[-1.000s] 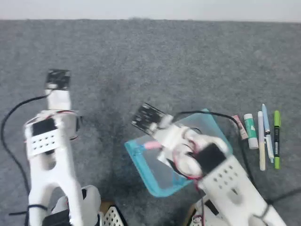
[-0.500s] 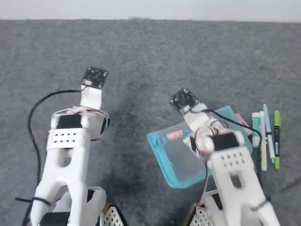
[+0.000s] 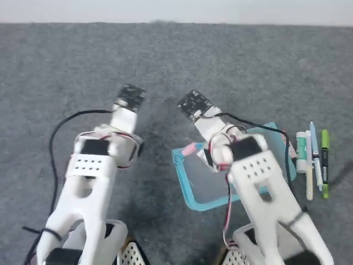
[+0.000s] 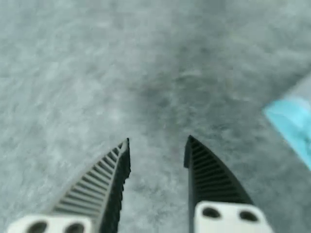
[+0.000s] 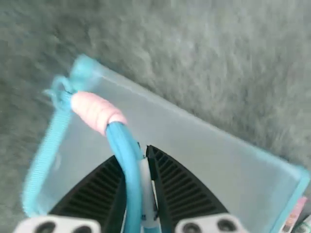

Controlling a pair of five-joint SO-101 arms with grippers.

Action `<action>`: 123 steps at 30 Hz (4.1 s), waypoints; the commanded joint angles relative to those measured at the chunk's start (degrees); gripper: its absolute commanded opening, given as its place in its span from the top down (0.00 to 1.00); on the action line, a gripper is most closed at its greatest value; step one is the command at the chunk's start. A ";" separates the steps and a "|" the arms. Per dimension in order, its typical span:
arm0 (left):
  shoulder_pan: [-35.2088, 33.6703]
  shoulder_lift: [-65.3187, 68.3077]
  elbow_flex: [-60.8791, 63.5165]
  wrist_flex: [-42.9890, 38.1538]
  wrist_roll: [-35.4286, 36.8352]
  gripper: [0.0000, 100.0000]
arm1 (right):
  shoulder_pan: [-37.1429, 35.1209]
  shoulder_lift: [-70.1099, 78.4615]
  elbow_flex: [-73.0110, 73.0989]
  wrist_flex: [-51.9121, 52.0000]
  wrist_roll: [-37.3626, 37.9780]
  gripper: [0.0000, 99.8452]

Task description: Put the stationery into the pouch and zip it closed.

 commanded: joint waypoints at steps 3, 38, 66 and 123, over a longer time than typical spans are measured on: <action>8.26 -9.14 -0.57 -1.32 -3.16 0.80 | -4.79 -17.10 -4.92 8.57 -0.88 0.99; -35.69 -17.76 15.34 -12.04 -7.12 0.79 | 1.71 28.00 -35.43 12.88 -1.14 0.83; -36.75 -17.49 25.63 -15.56 -9.32 0.79 | -7.60 51.30 -49.32 14.29 46.59 0.77; 9.67 -17.41 7.69 -12.75 26.37 0.79 | -15.52 48.40 -101.80 40.31 -7.21 0.99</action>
